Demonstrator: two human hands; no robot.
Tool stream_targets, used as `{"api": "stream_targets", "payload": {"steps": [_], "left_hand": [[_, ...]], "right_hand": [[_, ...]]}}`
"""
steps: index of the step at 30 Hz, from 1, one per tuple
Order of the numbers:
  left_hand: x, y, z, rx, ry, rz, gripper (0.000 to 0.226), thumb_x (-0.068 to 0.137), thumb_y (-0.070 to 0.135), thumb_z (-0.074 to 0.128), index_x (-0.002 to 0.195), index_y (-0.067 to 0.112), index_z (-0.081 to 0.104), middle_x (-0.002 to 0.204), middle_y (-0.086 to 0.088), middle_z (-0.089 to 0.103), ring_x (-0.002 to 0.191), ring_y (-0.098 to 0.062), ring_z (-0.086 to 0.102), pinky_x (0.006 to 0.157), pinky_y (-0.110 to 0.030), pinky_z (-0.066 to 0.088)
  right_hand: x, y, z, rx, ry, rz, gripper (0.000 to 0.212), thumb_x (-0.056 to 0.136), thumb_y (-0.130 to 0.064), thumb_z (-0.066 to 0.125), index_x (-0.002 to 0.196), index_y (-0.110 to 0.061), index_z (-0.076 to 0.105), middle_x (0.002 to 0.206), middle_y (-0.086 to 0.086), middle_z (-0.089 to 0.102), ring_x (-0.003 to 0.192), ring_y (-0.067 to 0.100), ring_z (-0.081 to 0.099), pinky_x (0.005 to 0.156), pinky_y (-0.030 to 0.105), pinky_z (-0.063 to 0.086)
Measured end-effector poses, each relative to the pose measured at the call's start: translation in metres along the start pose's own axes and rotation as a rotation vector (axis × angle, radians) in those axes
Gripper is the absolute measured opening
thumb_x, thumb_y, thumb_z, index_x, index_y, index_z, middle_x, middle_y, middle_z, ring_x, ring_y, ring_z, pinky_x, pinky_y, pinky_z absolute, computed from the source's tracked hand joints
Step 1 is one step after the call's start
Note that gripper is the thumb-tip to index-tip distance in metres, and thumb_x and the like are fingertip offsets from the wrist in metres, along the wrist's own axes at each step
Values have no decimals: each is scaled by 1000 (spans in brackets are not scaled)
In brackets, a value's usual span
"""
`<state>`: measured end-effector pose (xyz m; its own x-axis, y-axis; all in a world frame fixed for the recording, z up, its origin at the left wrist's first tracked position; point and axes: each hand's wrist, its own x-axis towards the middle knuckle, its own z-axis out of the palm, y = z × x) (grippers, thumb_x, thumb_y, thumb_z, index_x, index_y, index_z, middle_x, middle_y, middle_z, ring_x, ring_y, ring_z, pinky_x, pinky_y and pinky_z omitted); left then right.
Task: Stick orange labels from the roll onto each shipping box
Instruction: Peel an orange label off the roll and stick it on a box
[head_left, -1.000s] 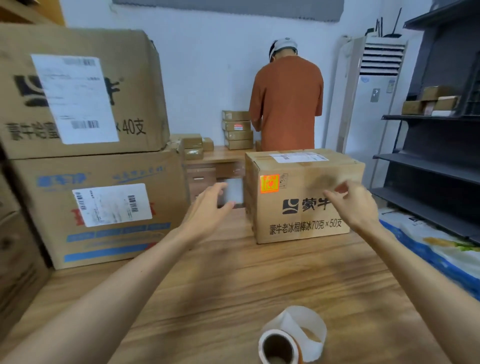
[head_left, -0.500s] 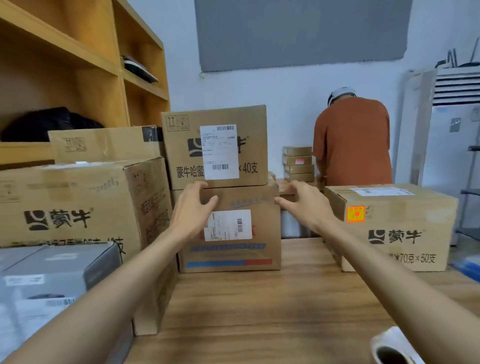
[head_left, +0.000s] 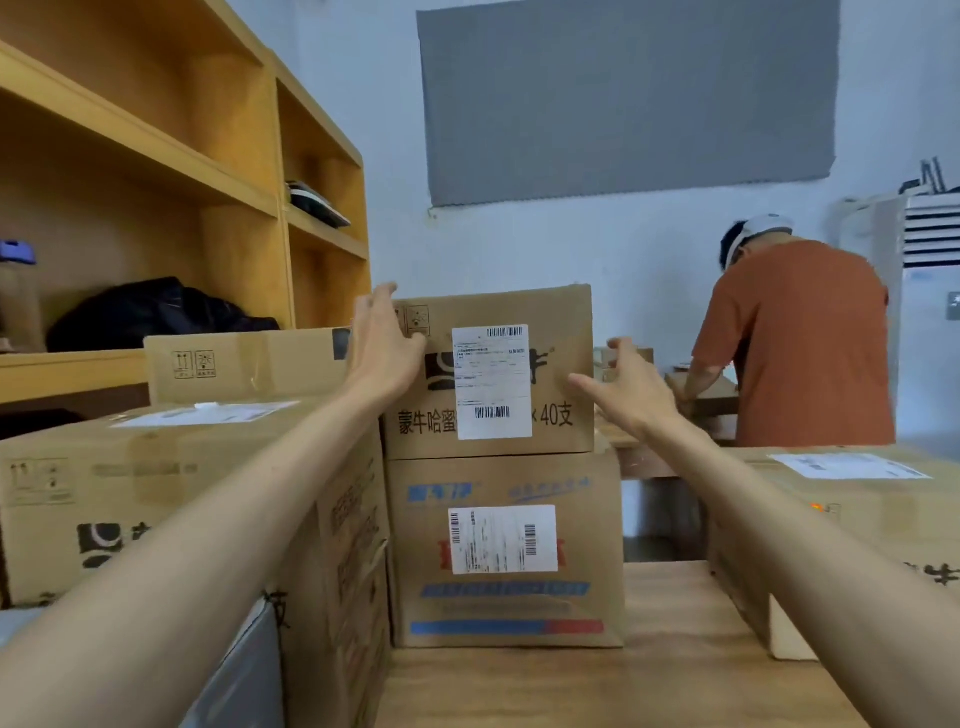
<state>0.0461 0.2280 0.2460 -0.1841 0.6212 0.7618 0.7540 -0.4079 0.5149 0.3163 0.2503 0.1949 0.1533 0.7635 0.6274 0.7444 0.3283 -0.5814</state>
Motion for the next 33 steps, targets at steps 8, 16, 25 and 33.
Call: {"api": "stream_targets", "payload": {"steps": [8,16,25,33], "left_hand": [[51,-26,4,307,-147,-58,81,93,35,69,158,22,22,141,-12,56,136,-37,43,116,-54,23],[51,-15,3,154,-117,57,56,95,22,68,146,15,45,135,-9,61,123,-29,56,90,-37,44],[-1,43,-24,-69,-35,183,60,93,19,72,146,17,46,134,-9,51,117,-16,47,95,-28,40],[-91,71,-60,-145,-14,223,61,89,22,76,144,22,49,134,-5,48,113,-11,43,93,-24,37]], "right_hand": [[35,-13,14,101,-76,47,81,81,-52,69,143,-21,27,130,6,60,117,30,57,95,46,48],[40,-10,24,209,30,126,58,82,-42,74,124,-13,46,125,7,61,115,27,58,96,46,49],[-17,-9,-69,126,223,71,67,77,-53,75,131,-21,51,131,4,60,120,30,56,97,48,47],[-116,-3,-122,138,249,54,72,68,-62,71,126,-26,50,123,-1,63,114,27,58,94,52,49]]}}
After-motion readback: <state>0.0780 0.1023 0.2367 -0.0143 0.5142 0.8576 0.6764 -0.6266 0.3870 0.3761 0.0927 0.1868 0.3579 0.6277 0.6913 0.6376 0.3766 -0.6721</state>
